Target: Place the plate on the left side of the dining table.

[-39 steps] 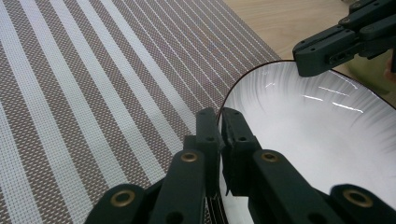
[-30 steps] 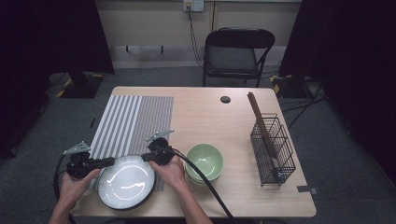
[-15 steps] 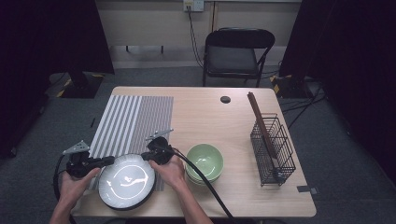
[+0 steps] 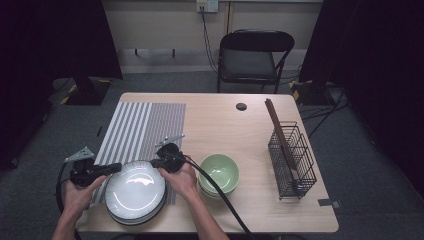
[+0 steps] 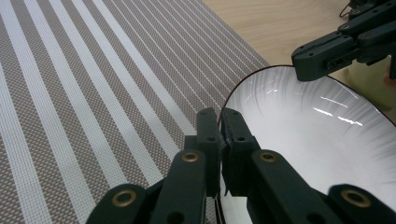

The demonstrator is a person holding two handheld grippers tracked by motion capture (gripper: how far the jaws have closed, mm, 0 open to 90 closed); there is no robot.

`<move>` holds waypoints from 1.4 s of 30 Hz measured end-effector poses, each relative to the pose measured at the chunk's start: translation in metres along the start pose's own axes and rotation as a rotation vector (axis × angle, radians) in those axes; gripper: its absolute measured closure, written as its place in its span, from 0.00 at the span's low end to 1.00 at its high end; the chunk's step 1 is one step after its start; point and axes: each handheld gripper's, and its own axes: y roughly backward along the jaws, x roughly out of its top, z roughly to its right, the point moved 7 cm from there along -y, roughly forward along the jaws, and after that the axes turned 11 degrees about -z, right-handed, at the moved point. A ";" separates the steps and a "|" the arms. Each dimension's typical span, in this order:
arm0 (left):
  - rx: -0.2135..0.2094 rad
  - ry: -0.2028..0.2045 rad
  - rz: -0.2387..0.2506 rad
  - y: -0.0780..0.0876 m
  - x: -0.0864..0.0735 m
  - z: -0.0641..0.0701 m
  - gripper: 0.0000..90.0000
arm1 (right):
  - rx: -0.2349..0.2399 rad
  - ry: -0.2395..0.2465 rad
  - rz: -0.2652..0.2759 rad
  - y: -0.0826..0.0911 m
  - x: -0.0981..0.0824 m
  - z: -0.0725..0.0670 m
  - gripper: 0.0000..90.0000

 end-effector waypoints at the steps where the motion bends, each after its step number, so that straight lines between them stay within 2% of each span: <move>1: -0.007 0.002 0.010 -0.001 0.001 -0.001 0.97 | -0.004 0.003 0.002 0.000 0.001 0.001 0.98; 5: -0.016 0.017 0.016 -0.001 0.001 -0.002 0.97 | 0.001 0.003 0.006 0.001 0.002 0.002 0.98; 8: -0.035 0.013 -0.028 -0.003 -0.004 -0.001 0.89 | 0.002 0.003 0.008 0.000 0.001 0.002 0.98; 9: -0.035 0.013 -0.028 -0.003 -0.004 -0.001 0.88 | 0.003 0.005 0.008 0.000 0.001 0.002 0.98; 10: -0.010 0.006 -0.055 -0.006 -0.005 0.000 0.89 | -0.001 0.008 0.010 0.000 0.001 0.002 0.98; 13: -0.006 0.000 -0.054 -0.009 -0.004 0.001 0.91 | 0.003 0.005 0.017 0.000 0.001 0.002 0.98; 15: -0.031 0.025 -0.042 -0.008 -0.004 -0.001 0.93 | -0.001 0.001 0.024 0.000 0.000 0.002 0.98; 16: -0.029 0.029 -0.043 -0.008 -0.003 -0.001 0.93 | -0.006 0.000 0.023 0.000 0.000 0.002 0.97; 17: -0.029 0.029 -0.043 -0.008 -0.003 -0.001 0.93 | -0.010 0.003 0.026 0.000 0.000 0.002 0.95; 18: -0.028 0.042 -0.043 -0.008 -0.003 -0.001 0.93 | -0.034 0.001 0.023 0.000 -0.001 0.002 0.87; 19: -0.028 0.042 -0.043 -0.008 -0.003 -0.001 0.93 | -0.034 0.001 0.023 0.000 -0.001 0.002 0.87; 20: -0.032 0.047 -0.041 -0.008 -0.003 -0.001 0.93 | -0.027 -0.021 0.012 -0.002 -0.004 0.002 0.87; 23: -0.028 0.041 -0.041 -0.008 -0.003 -0.001 0.93 | -0.021 -0.034 0.008 -0.004 -0.006 0.003 0.87; 24: -0.030 0.044 -0.037 -0.007 -0.003 -0.002 0.93 | 0.001 -0.053 -0.009 -0.006 -0.010 0.003 0.87; 26: -0.035 0.047 -0.036 -0.006 -0.004 -0.002 0.94 | 0.013 -0.074 -0.016 -0.007 -0.012 0.002 0.85; 28: -0.034 0.047 -0.034 -0.006 -0.004 -0.002 0.94 | 0.045 -0.120 -0.015 -0.007 -0.015 0.003 0.86; 30: -0.034 0.048 -0.037 -0.006 -0.004 -0.002 0.94 | 0.085 -0.154 -0.004 -0.007 -0.018 0.003 0.92; 35: -0.021 0.055 -0.019 -0.005 -0.001 -0.002 0.94 | 0.102 -0.160 0.017 -0.006 -0.017 0.005 0.94; 42: -0.009 0.049 0.006 -0.002 0.004 -0.004 0.95 | 0.075 -0.141 0.039 -0.003 -0.007 0.009 0.95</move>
